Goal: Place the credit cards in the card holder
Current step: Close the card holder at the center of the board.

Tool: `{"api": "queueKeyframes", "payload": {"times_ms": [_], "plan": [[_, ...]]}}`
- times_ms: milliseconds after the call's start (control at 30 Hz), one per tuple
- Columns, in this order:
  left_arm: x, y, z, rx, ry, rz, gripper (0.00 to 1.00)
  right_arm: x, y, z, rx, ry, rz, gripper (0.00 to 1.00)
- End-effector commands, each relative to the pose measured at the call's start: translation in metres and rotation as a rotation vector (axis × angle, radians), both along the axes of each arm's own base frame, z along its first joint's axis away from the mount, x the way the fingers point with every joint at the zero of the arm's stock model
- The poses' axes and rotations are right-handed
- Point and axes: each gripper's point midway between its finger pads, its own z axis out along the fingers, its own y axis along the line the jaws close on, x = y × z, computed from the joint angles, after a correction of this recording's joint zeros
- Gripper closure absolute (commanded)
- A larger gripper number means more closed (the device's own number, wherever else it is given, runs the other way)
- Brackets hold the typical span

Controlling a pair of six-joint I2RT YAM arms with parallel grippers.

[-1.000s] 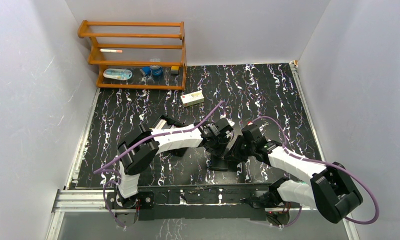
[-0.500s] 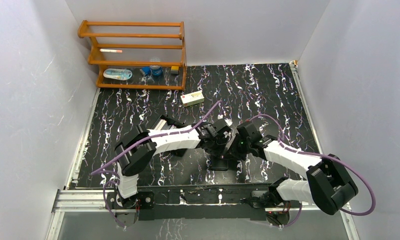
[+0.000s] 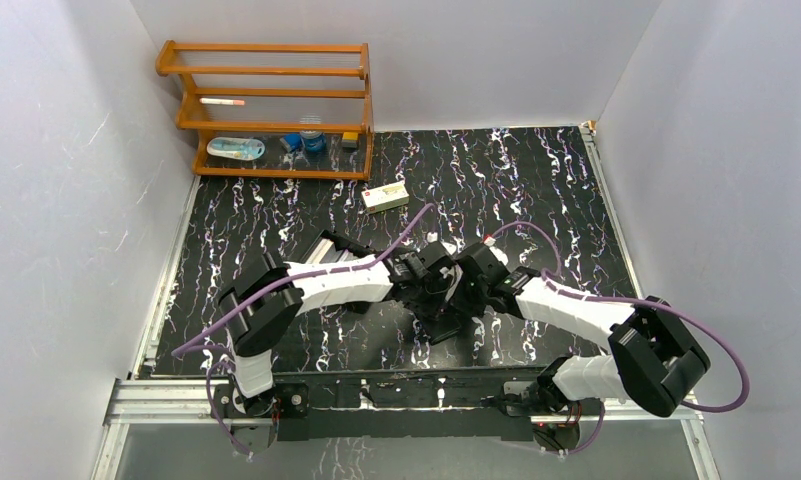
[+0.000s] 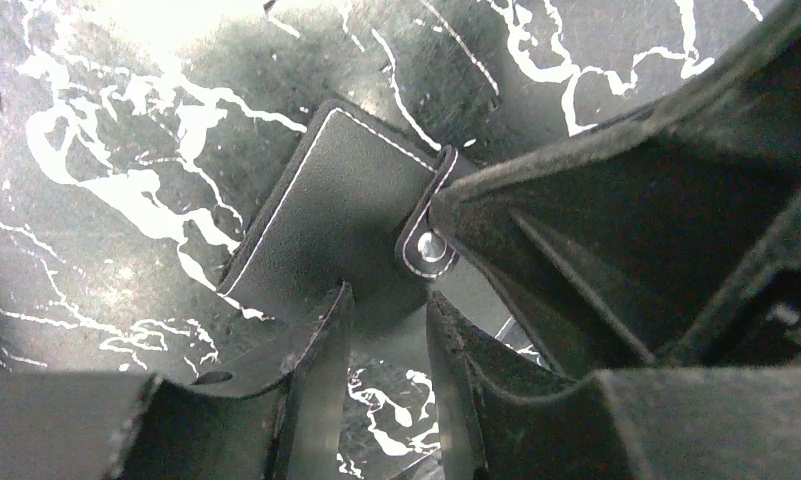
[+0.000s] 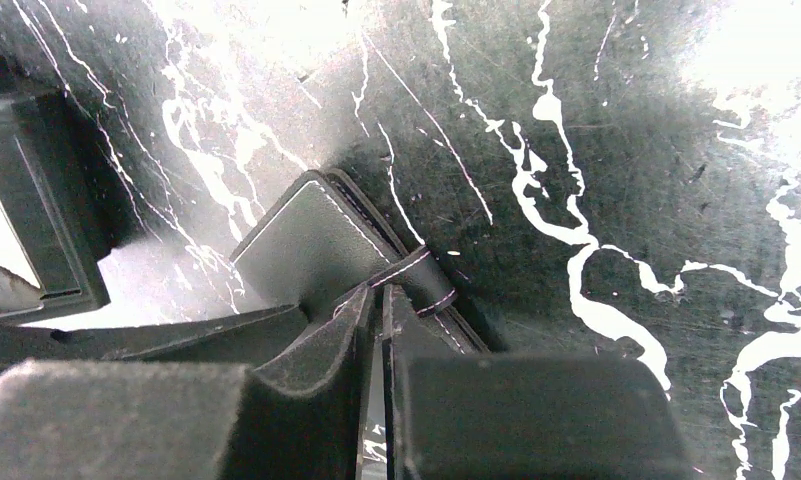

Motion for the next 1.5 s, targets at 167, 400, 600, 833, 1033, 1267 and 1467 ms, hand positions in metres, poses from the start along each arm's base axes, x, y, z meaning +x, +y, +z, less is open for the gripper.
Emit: {"api": "queueKeyframes", "payload": {"times_ms": [167, 400, 600, 833, 1033, 1267, 1467], "plan": [[0.002, 0.025, 0.009, 0.030, -0.011, 0.040, 0.67, -0.028, -0.035, -0.029, -0.257, 0.010, 0.024, 0.85], [0.008, 0.023, 0.023, -0.059, -0.002, 0.080, 0.67, -0.027, -0.023, -0.023, -0.240, -0.016, 0.052, 0.85], [0.014, -0.007, 0.042, -0.299, 0.082, 0.112, 0.68, -0.025, -0.017, -0.015, -0.222, -0.054, 0.059, 0.85], [0.016, -0.013, 0.041, -0.303, 0.084, 0.101, 0.69, -0.022, -0.012, -0.005, -0.193, -0.088, 0.063, 0.85], [0.010, 0.005, 0.025, -0.228, 0.082, 0.101, 0.70, -0.015, -0.005, 0.010, -0.164, -0.124, 0.066, 0.84], [0.007, 0.018, 0.007, -0.146, 0.083, 0.072, 0.71, -0.006, 0.010, 0.023, -0.113, -0.198, 0.141, 0.77], [0.007, 0.021, 0.000, -0.119, 0.082, 0.060, 0.70, 0.002, 0.022, 0.032, -0.051, -0.223, 0.188, 0.79]]}}
